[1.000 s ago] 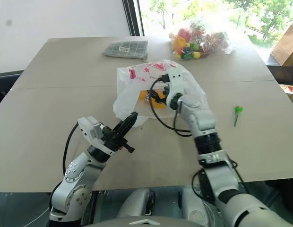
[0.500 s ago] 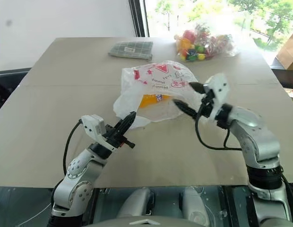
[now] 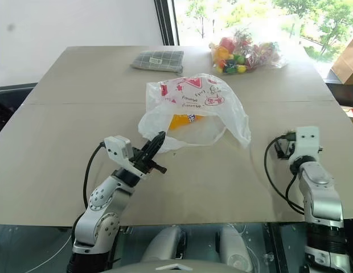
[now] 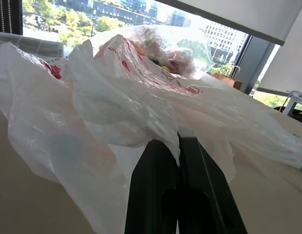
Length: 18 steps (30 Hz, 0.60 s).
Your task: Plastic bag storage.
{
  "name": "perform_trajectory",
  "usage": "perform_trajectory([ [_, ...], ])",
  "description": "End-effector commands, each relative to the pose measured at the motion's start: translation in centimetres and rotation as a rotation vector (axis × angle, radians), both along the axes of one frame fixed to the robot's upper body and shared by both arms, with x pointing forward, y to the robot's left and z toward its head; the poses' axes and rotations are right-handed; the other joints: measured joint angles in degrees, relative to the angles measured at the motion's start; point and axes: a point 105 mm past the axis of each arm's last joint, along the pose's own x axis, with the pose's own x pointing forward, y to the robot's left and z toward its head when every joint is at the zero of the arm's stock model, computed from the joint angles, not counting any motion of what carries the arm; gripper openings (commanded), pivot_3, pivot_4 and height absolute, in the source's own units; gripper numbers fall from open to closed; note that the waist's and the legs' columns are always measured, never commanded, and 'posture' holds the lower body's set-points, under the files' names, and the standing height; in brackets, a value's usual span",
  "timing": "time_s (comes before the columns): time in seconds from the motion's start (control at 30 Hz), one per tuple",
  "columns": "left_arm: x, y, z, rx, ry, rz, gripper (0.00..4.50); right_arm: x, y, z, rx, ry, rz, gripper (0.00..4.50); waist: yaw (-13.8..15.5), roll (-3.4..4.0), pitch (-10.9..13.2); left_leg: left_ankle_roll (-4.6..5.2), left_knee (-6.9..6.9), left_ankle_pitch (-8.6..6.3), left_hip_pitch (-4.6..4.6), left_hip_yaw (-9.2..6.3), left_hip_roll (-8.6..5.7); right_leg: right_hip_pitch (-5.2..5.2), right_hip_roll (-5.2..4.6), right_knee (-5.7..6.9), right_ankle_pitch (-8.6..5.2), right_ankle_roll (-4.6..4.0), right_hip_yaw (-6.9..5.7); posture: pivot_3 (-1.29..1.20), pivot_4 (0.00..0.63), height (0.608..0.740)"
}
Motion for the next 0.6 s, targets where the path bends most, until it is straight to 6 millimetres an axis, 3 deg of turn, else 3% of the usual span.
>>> perform_trajectory([
  [0.03,-0.4,-0.2,0.7,0.008,-0.043,-0.001,0.0,-0.2,-0.9,-0.4,0.1,0.012,-0.043,4.43,0.21,0.0,0.0,0.0,0.0,0.0,-0.02,0.0,-0.01,0.0,-0.01,-0.03,0.0,0.0,0.0,0.0,0.15,0.74],
  [0.1,-0.5,0.0,0.5,0.012,-0.043,0.004,0.0,-0.4,0.7,-1.8,0.21,0.1,0.022,4.2,0.21,0.0,-0.01,0.0,0.0,0.0,-0.07,0.01,-0.02,0.0,-0.04,-0.08,0.0,0.0,0.0,0.0,0.15,0.74],
  [0.17,-0.6,0.1,0.4,0.015,-0.042,0.01,0.0,-1.0,2.1,-2.5,0.235,0.161,0.085,3.53,0.16,-0.03,-0.04,0.03,0.0,-0.02,-0.07,0.02,-0.02,0.0,-0.06,-0.09,0.0,0.0,0.01,0.0,0.15,0.74],
  [0.23,-0.7,0.2,0.3,0.019,-0.042,0.016,0.0,-1.7,3.1,-3.1,0.222,0.215,0.137,2.54,0.2,-0.06,-0.07,0.15,0.0,-0.09,-0.06,-0.03,0.0,0.01,-0.05,-0.09,0.0,0.0,-0.02,0.0,0.15,0.74],
  [0.3,-0.7,0.3,0.3,0.02,-0.043,0.02,0.0,-2.2,3.1,-3.6,0.195,0.248,0.139,1.48,0.18,-0.14,-0.14,0.23,0.0,-0.13,-0.01,-0.05,0.01,0.05,-0.04,-0.08,0.0,0.0,-0.04,0.0,0.15,0.74],
  [0.33,-0.7,0.4,0.3,0.02,-0.043,0.021,0.0,-2.4,3.1,-3.7,0.178,0.255,0.141,1.38,0.18,-0.18,-0.17,0.24,0.0,-0.14,0.04,-0.06,0.01,0.11,-0.03,-0.08,0.0,0.0,-0.05,0.0,0.15,0.74],
  [0.37,-0.7,0.4,0.3,0.02,-0.043,0.022,0.0,-2.3,2.9,-3.6,0.151,0.247,0.14,0.66,0.19,-0.19,-0.17,0.25,0.0,-0.14,0.12,-0.06,0.01,0.17,-0.03,-0.08,0.0,0.0,-0.05,0.0,0.15,0.74],
  [0.4,-0.7,0.4,0.3,0.02,-0.043,0.022,0.0,-2.3,2.9,-3.4,0.135,0.24,0.141,0.26,0.19,-0.19,-0.17,0.25,0.0,-0.15,0.23,-0.05,0.0,0.29,-0.04,-0.09,0.0,0.0,-0.04,0.0,0.15,0.74],
  [0.47,-0.8,0.4,0.3,0.019,-0.043,0.022,0.0,-1.8,2.7,-2.7,0.105,0.197,0.138,0.03,0.21,-0.2,-0.17,0.26,-0.01,-0.16,0.46,-0.05,-0.01,0.52,-0.04,-0.14,-0.01,0.0,-0.04,0.0,0.15,0.74],
  [0.53,-0.8,0.4,0.2,0.02,-0.041,0.021,0.0,-0.4,2.4,0.2,0.088,0.016,0.117,0.03,0.13,-0.2,-0.16,0.27,-0.03,-0.17,0.57,-0.04,-0.01,0.61,-0.04,-0.16,-0.01,0.01,-0.04,0.0,0.15,0.74],
  [0.57,-0.8,0.4,0.2,0.022,-0.039,0.021,0.0,0.7,4.3,4.5,0.101,-0.196,0.216,0.03,-0.06,-0.18,-0.1,0.27,-0.03,-0.17,0.57,-0.03,-0.01,0.6,-0.04,-0.14,-0.01,0.01,-0.03,0.0,0.15,0.74],
  [0.6,-0.8,0.5,0.1,0.023,-0.038,0.02,0.0,0.9,5.7,7.5,0.107,-0.347,0.29,0.03,-0.3,-0.02,0.0,0.27,-0.03,-0.17,0.59,0.0,-0.01,0.59,-0.03,-0.12,-0.01,0.01,0.0,0.0,0.15,0.74],
])
